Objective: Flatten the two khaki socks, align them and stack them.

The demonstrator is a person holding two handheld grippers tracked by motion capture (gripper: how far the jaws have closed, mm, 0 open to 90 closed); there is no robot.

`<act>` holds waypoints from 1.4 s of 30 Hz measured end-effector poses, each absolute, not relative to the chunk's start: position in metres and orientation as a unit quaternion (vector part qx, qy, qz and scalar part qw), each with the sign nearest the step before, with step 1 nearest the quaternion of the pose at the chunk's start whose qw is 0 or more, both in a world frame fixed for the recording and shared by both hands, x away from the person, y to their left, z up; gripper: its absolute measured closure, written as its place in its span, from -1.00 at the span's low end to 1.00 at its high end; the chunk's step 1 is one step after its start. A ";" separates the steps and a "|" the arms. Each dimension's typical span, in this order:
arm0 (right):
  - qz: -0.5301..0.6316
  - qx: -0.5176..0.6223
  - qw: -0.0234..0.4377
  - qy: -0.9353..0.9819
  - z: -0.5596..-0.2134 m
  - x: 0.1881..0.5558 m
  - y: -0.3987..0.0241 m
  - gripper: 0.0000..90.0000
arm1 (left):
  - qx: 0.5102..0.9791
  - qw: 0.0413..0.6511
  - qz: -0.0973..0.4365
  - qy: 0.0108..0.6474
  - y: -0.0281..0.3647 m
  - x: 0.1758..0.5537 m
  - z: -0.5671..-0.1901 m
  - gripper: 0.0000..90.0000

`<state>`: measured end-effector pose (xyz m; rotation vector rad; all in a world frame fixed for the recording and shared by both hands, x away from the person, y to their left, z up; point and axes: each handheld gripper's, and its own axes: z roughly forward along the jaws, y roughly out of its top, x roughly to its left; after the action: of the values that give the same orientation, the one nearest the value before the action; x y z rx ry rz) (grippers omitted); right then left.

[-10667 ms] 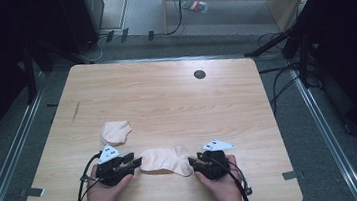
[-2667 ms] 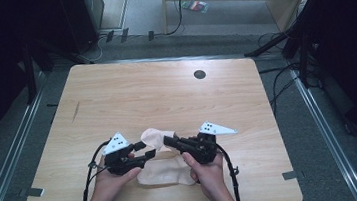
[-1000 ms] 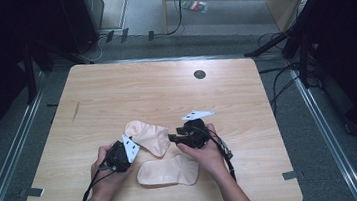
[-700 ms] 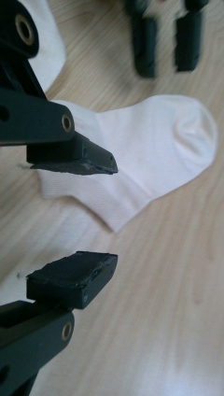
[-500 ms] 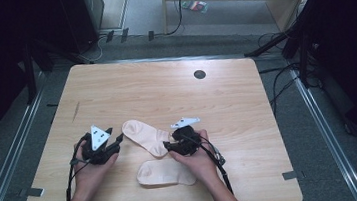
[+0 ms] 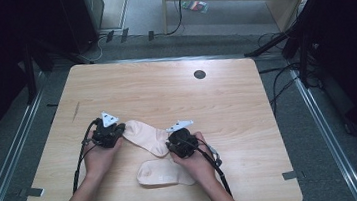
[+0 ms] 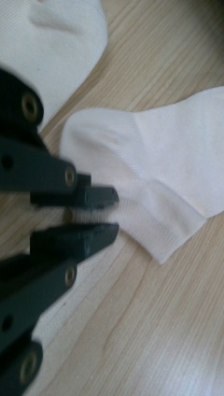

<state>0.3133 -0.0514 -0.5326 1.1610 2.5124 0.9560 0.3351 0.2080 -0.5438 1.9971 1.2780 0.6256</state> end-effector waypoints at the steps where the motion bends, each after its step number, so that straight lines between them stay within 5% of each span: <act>1: 0.324 0.391 0.113 0.854 -0.532 0.313 -0.052 0.94 | 0.765 0.343 0.237 0.491 0.207 0.333 -0.544 1.00; 10: 0.343 0.415 0.134 0.832 -0.514 0.322 -0.091 0.96 | 0.732 0.408 0.220 0.500 0.196 0.294 -0.529 1.00; 16: 0.331 0.442 0.141 0.822 -0.513 0.334 -0.111 0.90 | 0.753 0.395 0.204 0.485 0.172 0.281 -0.539 1.00; 20: 0.335 0.466 0.157 0.804 -0.519 0.333 -0.116 0.45 | 0.734 0.402 0.205 0.507 0.177 0.283 -0.542 0.37; 23: 0.370 0.484 0.148 0.779 -0.519 0.331 -0.124 0.35 | 0.720 0.417 0.196 0.519 0.185 0.289 -0.539 0.25; 31: 0.350 0.479 0.138 0.793 -0.536 0.329 -0.113 0.30 | 0.746 0.379 0.180 0.517 0.177 0.307 -0.547 0.44; 39: 0.351 0.462 0.171 0.796 -0.542 0.318 -0.107 0.87 | 0.777 0.354 0.216 0.474 0.163 0.300 -0.549 0.95; 42: 0.347 0.451 0.188 0.800 -0.542 0.314 -0.105 0.93 | 0.790 0.342 0.228 0.454 0.161 0.297 -0.548 1.00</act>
<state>0.3145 -0.1045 -0.5419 1.2697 2.2520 0.9758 0.2967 0.1609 -0.5478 2.0547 1.1806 0.5921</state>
